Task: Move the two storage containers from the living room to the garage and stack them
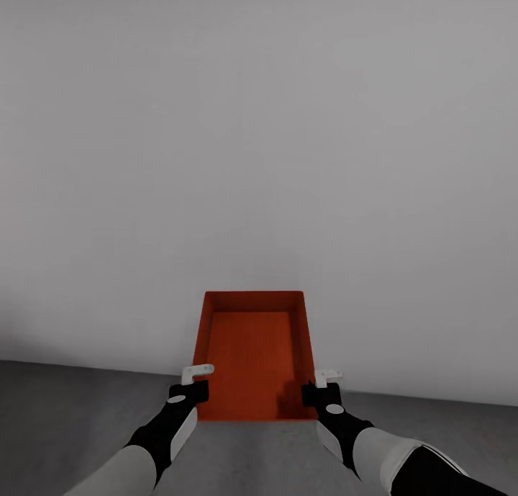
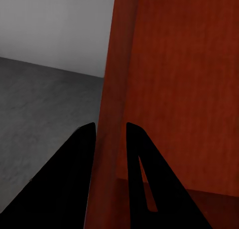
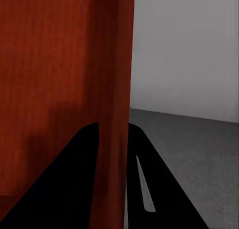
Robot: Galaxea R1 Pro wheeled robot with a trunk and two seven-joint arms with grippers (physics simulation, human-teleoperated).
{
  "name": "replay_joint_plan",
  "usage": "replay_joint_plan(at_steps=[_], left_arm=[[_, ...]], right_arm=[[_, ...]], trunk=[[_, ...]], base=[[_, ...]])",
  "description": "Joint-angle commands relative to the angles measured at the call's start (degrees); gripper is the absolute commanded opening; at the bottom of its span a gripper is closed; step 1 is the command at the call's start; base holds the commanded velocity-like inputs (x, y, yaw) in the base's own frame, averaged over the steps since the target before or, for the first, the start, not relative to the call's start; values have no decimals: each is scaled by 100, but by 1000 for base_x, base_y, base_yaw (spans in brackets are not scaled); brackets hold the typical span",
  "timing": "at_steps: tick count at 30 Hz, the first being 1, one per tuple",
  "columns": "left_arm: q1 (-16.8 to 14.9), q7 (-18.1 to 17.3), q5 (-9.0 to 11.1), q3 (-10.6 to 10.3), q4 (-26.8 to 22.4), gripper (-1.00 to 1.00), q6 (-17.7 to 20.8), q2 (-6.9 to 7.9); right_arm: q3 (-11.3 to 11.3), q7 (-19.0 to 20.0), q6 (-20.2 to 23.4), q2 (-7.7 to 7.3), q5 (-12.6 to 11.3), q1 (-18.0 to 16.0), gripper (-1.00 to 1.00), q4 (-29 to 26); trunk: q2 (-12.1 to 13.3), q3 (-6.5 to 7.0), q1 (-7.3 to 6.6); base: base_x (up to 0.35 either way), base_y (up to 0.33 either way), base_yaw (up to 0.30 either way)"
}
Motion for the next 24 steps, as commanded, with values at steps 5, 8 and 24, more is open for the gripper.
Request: replay_joint_plan(at_steps=[5, 8, 24], left_arm=[[-3, 67, 85, 146, -10, -100, 36, 125], [-3, 67, 85, 148, -9, -100, 36, 125], [-3, 56, 85, -29, -7, -100, 36, 55]], right_arm=[[-248, -14, -14, -3, 15, -5, -100, -17], [-248, -14, -11, -3, 15, -5, -100, -17], [154, -24, -31, -14, -141, -5, -100, 18]], trunk=[[-6, -9, 4], [-6, -9, 4], [-6, -9, 4]], base=[[321, 61, 0], [316, 13, 0], [31, 1, 0]])
